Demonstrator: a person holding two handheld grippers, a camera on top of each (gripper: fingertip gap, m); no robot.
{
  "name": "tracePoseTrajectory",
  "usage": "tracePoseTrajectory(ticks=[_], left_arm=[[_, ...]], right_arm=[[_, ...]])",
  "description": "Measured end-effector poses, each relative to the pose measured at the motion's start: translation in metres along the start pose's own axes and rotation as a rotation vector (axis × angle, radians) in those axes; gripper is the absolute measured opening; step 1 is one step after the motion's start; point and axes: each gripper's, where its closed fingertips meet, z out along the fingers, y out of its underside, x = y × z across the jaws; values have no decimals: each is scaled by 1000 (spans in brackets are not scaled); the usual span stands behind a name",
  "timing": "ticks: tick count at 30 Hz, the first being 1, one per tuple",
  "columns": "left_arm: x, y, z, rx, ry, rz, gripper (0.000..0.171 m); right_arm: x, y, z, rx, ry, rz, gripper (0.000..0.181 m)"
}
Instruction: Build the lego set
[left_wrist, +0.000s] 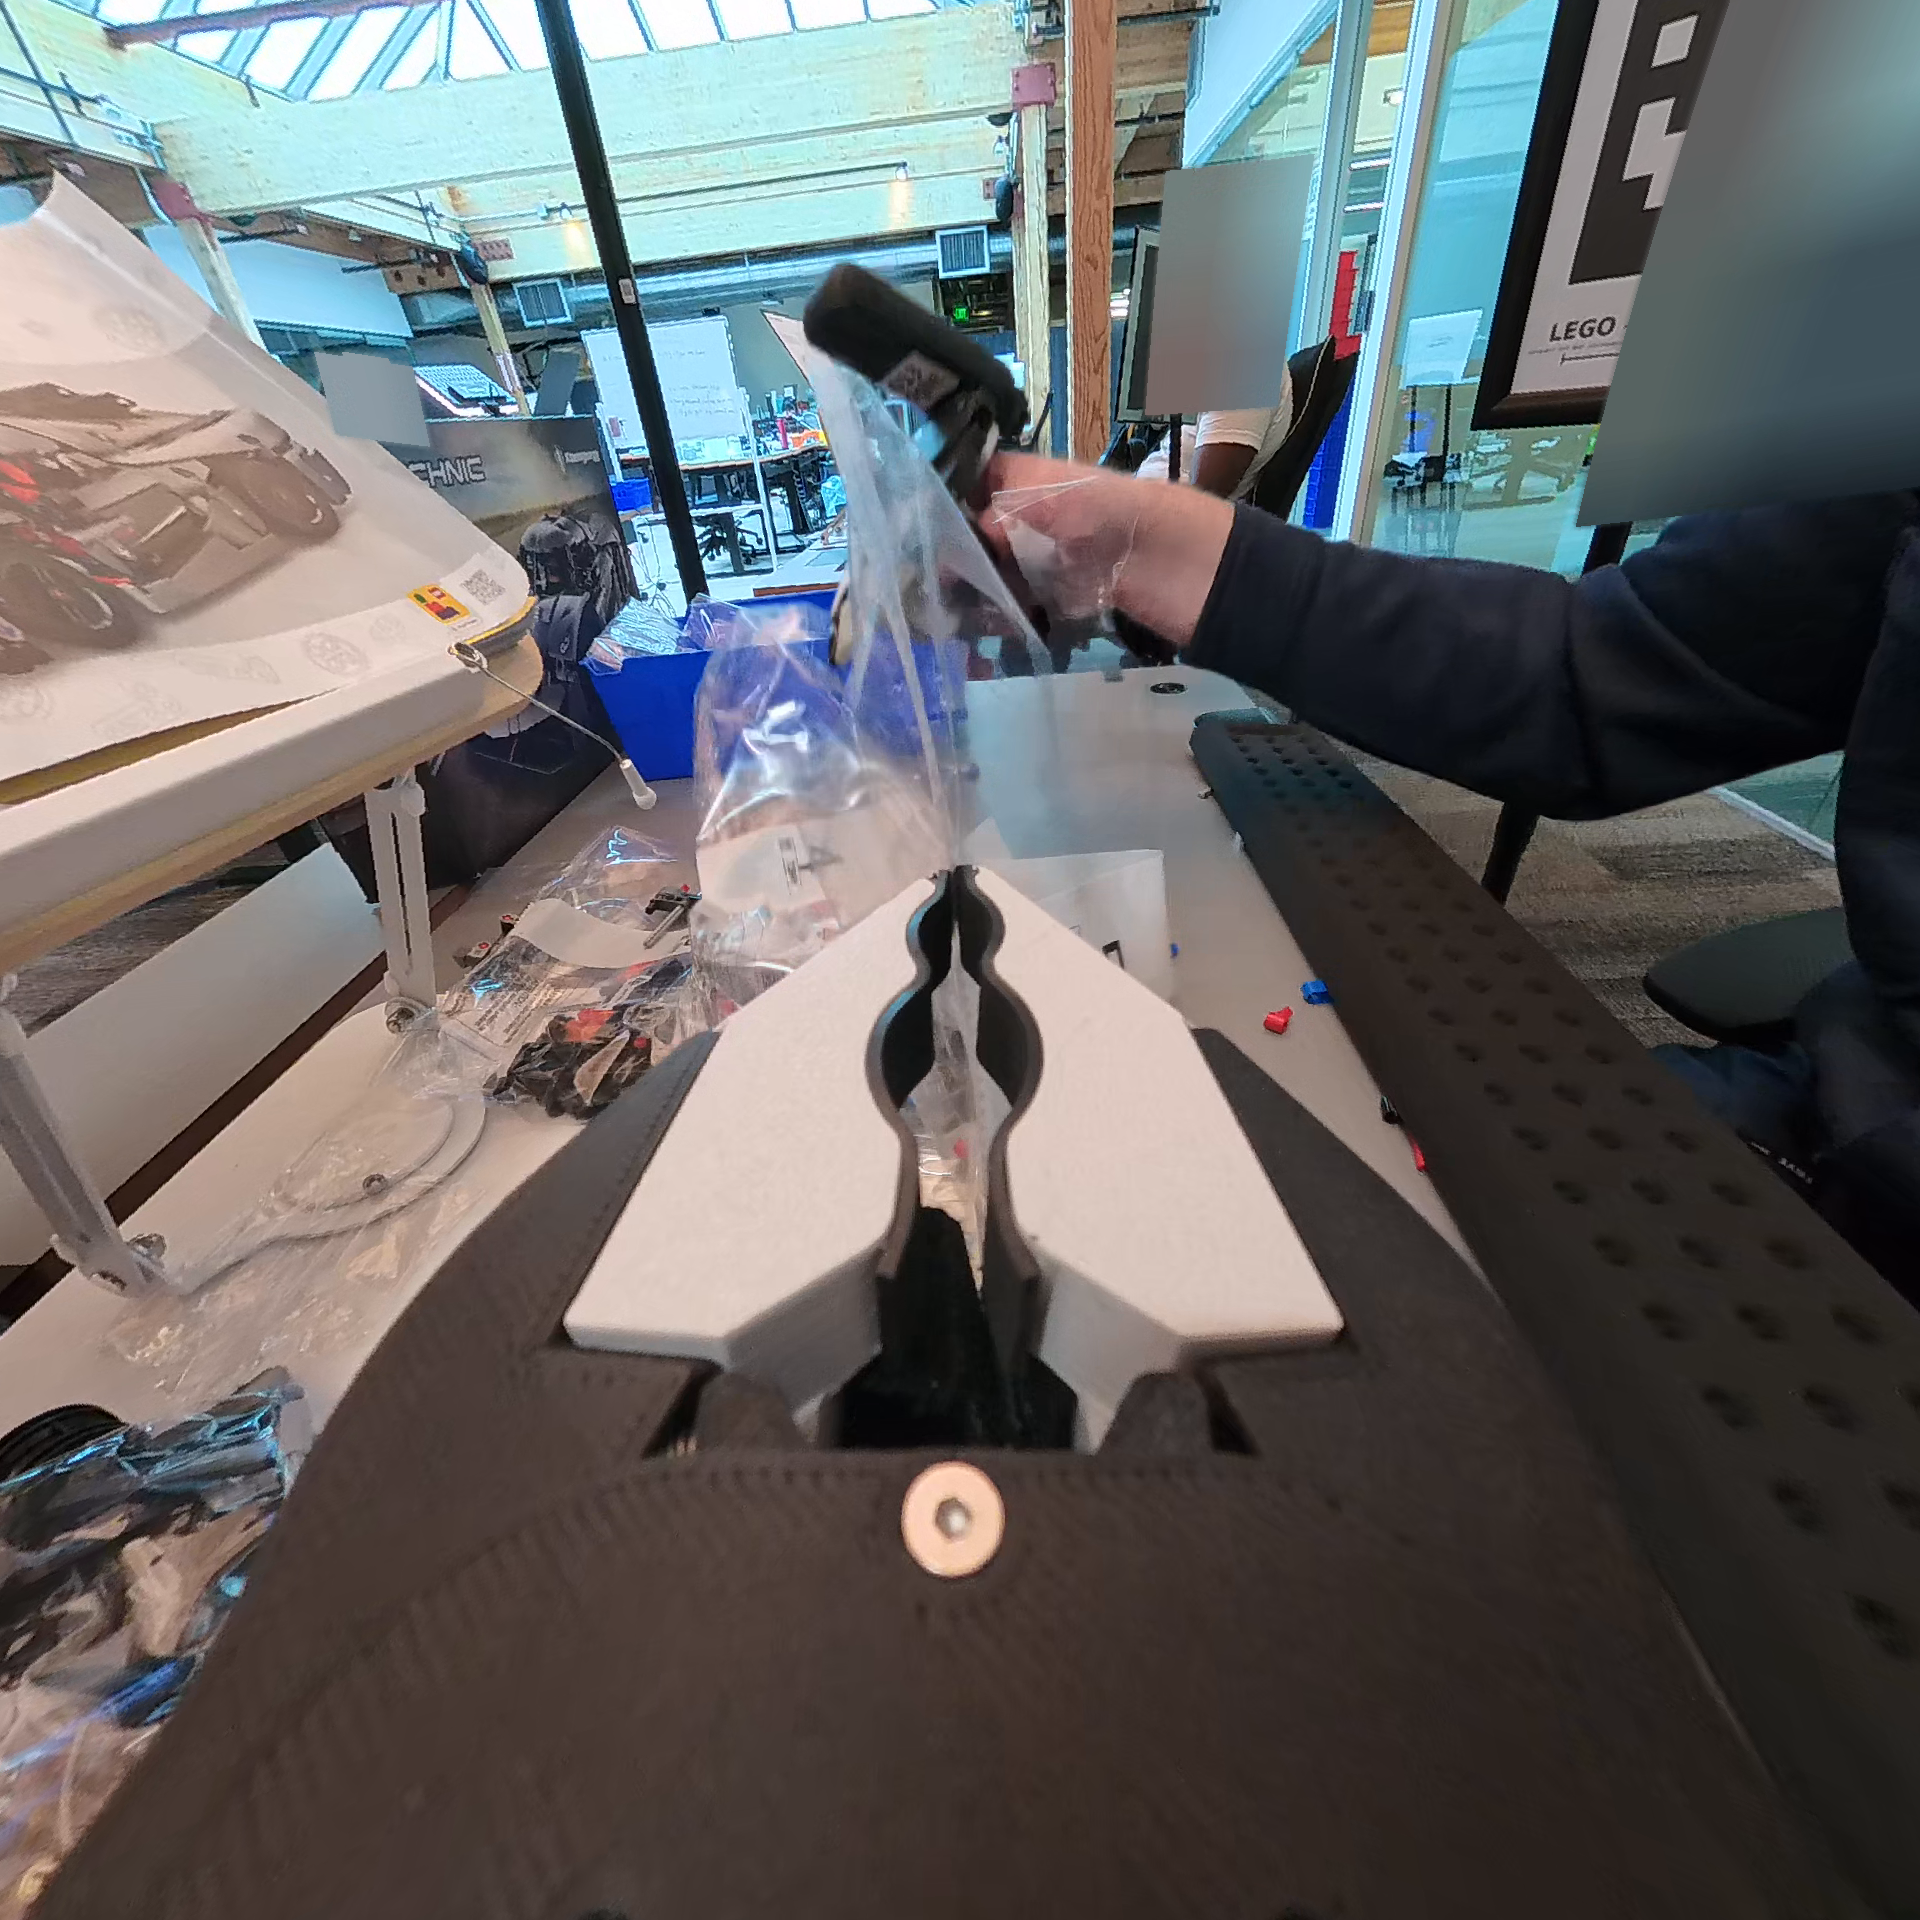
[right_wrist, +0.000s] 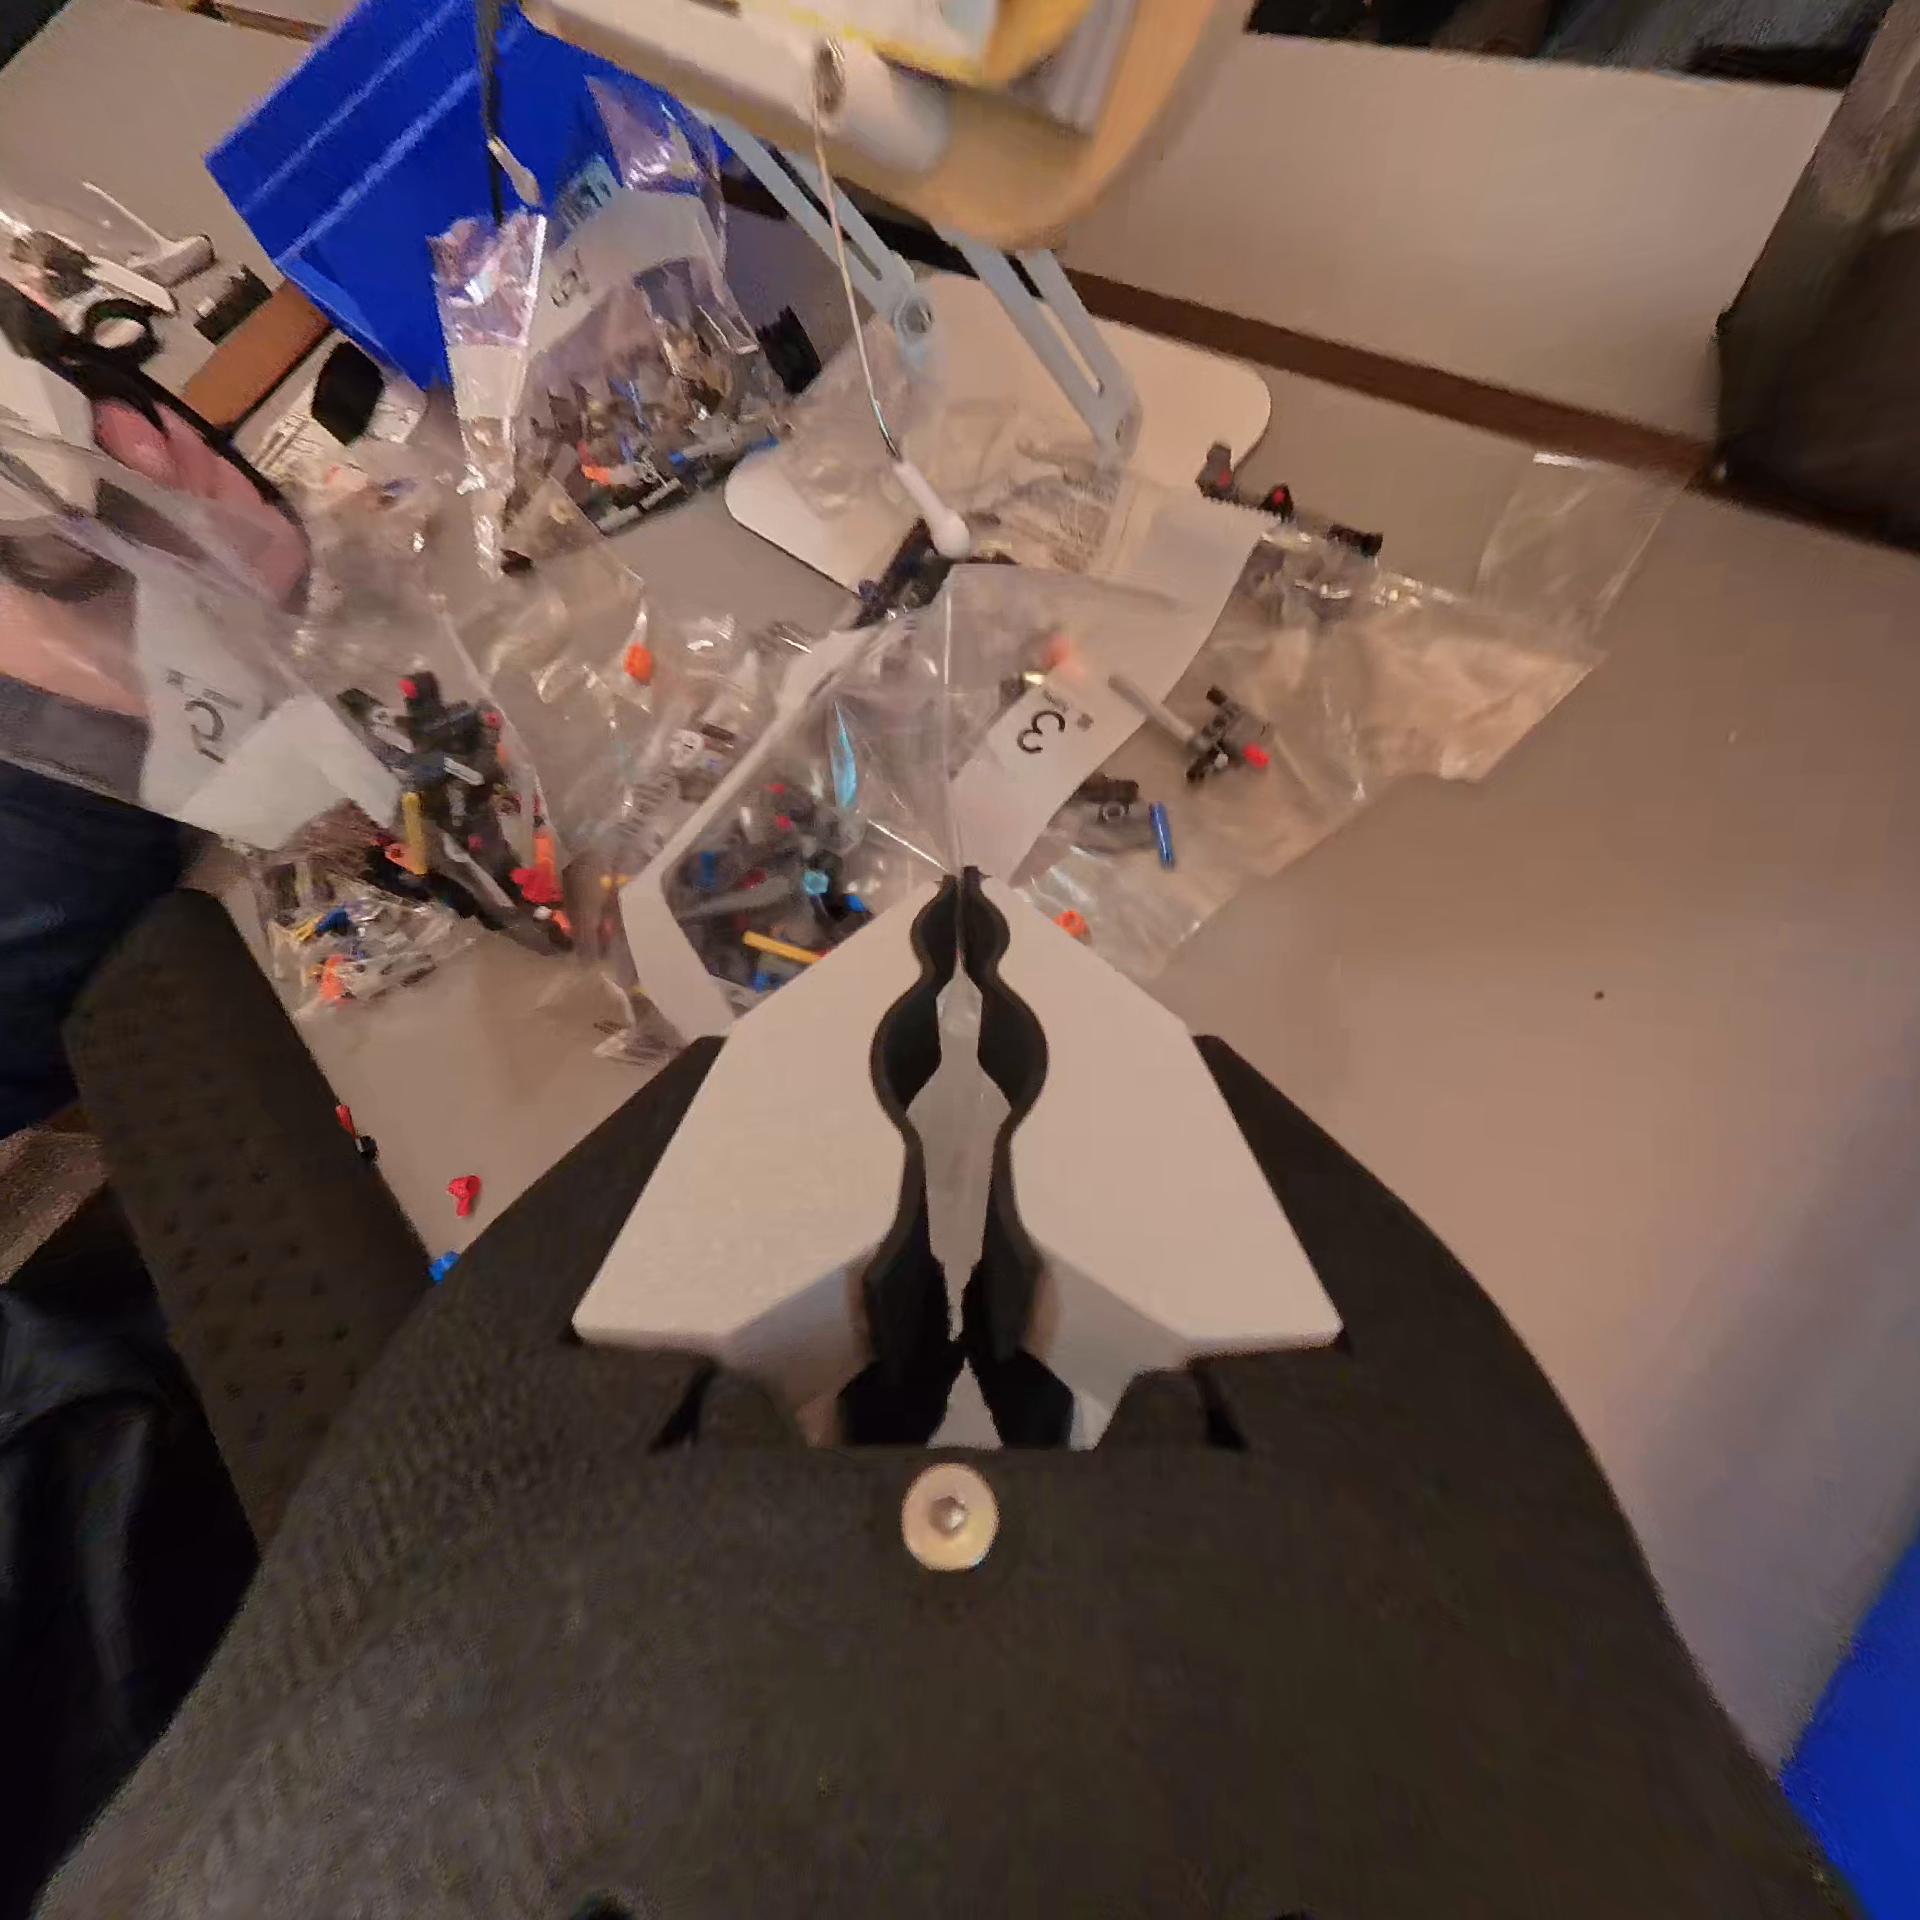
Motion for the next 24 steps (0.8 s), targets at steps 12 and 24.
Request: tracePoseTrajectory(ticks=[12,24], left_arm=[[-1,1,0,2,-2,-8,0],[-2,4,1,-7,-1,-16,0]], right_arm=[[-5,-67,-58,76,83,-113,0],[44,-85,-107,-90,509,-253,0]])
